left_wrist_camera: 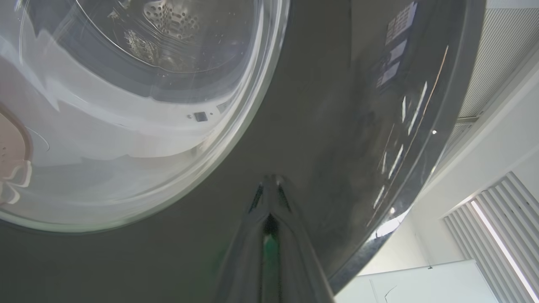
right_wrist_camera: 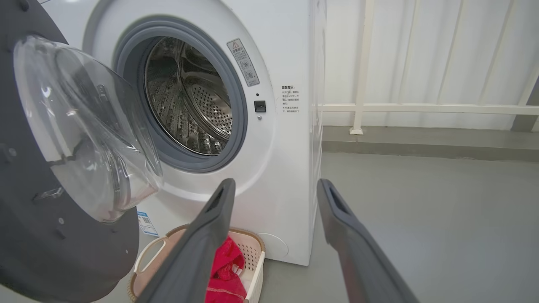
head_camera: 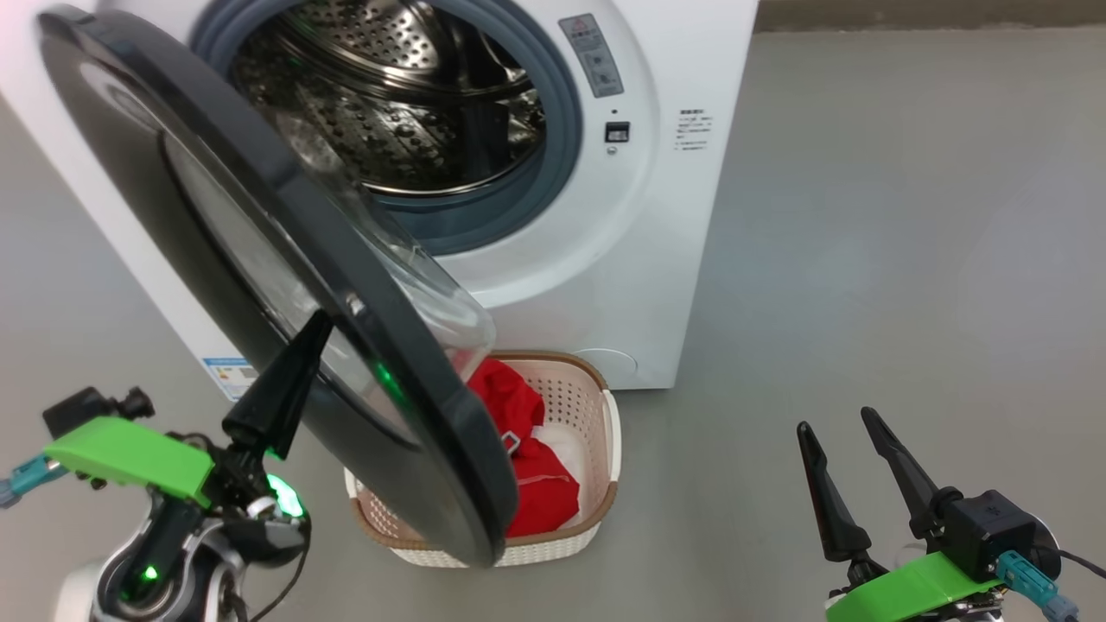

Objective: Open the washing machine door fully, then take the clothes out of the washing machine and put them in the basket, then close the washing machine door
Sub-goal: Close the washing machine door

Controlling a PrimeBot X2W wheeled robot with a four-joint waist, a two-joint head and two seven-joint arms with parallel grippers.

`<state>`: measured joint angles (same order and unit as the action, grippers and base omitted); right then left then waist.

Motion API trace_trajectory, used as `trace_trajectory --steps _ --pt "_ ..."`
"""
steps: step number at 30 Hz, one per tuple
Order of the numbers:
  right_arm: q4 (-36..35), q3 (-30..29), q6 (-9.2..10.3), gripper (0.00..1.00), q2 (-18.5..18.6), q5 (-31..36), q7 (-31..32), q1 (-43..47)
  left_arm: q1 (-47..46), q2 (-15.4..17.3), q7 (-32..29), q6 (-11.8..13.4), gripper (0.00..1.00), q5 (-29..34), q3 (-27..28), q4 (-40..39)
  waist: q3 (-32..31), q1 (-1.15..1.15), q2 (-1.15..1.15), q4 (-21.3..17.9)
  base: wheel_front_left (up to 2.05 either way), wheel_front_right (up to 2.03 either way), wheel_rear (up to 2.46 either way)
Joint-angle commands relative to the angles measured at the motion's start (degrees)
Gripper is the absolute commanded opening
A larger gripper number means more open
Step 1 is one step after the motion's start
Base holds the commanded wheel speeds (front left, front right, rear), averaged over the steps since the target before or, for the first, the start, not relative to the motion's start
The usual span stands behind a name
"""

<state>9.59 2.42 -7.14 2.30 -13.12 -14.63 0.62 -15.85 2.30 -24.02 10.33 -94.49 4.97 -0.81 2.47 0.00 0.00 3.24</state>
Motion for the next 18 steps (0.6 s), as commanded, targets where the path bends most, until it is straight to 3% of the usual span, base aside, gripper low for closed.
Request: trace_trajectory --steps 1,18 --pt "-1.22 1.13 -0.35 1.00 0.57 -0.02 -0.37 -2.95 -3.09 0.58 0.35 -1.09 0.00 -0.26 0.69 -0.91 0.72 0.00 0.00 -1.01 0.00 0.00 0.00" --pt "-1.43 1.32 -0.35 1.00 0.57 0.51 -0.37 -4.93 -12.23 0.58 5.70 -5.03 0.00 -1.57 -2.04 5.90 5.23 0.00 0.00 -5.76 0.00 0.00 0.00"
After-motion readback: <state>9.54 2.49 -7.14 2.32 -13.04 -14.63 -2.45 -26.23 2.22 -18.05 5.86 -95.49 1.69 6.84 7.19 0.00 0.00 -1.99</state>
